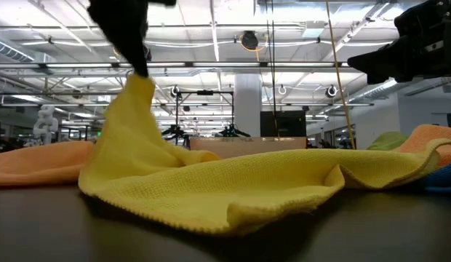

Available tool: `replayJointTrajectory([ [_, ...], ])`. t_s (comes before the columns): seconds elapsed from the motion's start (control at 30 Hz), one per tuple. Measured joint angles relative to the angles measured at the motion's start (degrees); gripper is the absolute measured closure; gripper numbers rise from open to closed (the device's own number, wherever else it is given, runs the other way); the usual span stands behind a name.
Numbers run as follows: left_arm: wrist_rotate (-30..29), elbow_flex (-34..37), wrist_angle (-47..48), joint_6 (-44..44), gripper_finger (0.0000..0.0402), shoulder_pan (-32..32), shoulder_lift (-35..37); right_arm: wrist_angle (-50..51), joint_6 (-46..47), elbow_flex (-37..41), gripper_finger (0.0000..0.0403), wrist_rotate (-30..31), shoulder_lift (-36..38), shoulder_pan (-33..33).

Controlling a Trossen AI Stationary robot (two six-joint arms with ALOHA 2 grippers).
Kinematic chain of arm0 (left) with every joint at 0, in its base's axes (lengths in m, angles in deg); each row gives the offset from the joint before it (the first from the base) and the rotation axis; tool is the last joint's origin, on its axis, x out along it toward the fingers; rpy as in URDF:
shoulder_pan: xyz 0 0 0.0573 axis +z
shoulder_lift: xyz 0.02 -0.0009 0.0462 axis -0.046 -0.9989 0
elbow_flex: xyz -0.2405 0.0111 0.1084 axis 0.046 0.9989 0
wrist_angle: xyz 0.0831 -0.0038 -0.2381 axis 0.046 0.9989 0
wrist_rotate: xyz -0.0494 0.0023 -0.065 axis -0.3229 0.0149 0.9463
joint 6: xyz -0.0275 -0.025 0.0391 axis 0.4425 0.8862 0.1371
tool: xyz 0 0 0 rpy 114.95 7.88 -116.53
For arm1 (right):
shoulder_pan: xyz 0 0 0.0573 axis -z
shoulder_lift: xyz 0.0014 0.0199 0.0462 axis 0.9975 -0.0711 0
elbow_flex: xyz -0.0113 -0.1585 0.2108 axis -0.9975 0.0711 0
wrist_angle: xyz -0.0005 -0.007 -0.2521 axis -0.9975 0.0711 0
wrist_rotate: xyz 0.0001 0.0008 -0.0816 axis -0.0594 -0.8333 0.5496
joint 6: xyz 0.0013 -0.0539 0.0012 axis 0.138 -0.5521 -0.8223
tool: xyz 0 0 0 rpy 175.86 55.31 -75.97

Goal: Fold microfiber towels
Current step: Fold the yellow towel

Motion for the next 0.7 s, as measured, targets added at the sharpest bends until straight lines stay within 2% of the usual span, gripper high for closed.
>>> replayJointTrajectory([
  [0.13,-9.0,-7.0,5.2,-4.7,0.0401,-2.5,0.0,-1.2,-1.3,0.0,0.0403,0.0,0.0,0.0],
  [0.23,-13.0,-10.5,6.9,-7.4,0.0401,-4.3,0.0,-6.2,-2.2,0.0,0.0403,0.0,0.0,0.0],
  [0.43,-16.7,-11.4,7.4,-8.6,0.0401,-6.9,0.0,-17.9,1.6,0.0,0.0403,0.2,0.0,0.0],
  [0.7,-18.2,-11.4,6.9,-8.4,0.0401,-7.7,0.0,-22.7,6.6,0.0,0.0403,0.1,-4.9,0.0],
])
